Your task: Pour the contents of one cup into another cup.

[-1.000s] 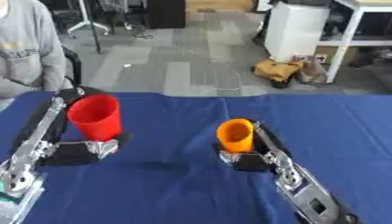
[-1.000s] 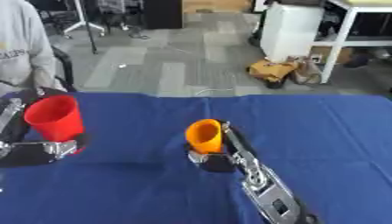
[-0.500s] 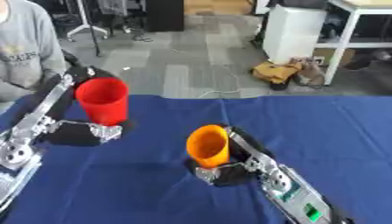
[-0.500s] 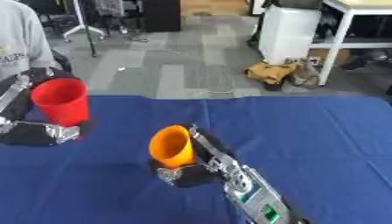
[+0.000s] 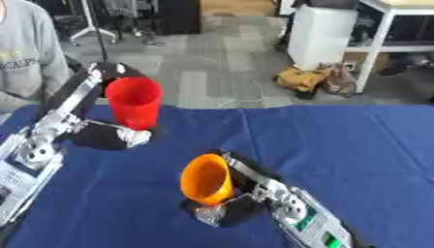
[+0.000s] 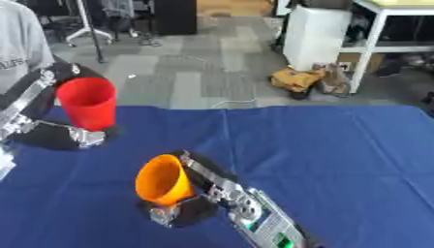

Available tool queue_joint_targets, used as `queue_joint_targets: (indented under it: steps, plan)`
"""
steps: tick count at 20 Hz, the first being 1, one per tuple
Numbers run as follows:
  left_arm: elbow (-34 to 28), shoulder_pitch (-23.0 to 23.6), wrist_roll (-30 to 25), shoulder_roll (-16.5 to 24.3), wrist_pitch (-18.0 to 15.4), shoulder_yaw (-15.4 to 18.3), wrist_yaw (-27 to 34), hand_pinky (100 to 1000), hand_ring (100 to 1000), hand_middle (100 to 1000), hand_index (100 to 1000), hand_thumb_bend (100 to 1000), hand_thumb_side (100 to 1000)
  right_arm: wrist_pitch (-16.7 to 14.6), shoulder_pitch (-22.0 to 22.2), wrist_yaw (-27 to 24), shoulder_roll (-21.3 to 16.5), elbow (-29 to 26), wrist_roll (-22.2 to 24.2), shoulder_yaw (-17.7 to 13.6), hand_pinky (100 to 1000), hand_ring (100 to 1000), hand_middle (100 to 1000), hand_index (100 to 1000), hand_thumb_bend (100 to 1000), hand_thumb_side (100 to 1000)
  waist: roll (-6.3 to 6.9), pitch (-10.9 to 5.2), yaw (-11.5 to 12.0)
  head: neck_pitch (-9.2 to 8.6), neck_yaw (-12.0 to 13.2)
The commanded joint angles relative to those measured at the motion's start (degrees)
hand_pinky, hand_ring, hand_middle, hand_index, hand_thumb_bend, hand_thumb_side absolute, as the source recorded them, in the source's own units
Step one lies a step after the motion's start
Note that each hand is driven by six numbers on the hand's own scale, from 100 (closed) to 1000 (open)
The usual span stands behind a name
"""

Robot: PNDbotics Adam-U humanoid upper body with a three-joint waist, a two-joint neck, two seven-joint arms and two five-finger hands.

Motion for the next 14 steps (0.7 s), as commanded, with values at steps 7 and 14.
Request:
queue_joint_targets:
  steps: [7, 14]
  plan:
    - [-4.46, -2.75, -1.38, 0.54, -1.57, -0.42, -10.49, 369, 334, 342, 675, 621, 100, -0.22, -0.95, -0.11, 0.16, 1.11, 0.08, -0.29, 444, 430, 396, 548, 247, 100, -0.06, -0.86, 0.23, -0.28, 0.01]
    - [-11.38, -1.21, -0.9, 2.13, -3.36, -0.88, -18.1, 390, 341, 365, 666, 615, 100, -0.08, -0.77, -0.58, 0.14, 1.79, -0.33, -0.61, 444, 429, 396, 547, 252, 100, -0.24, -0.7, 0.44, -0.24, -0.25]
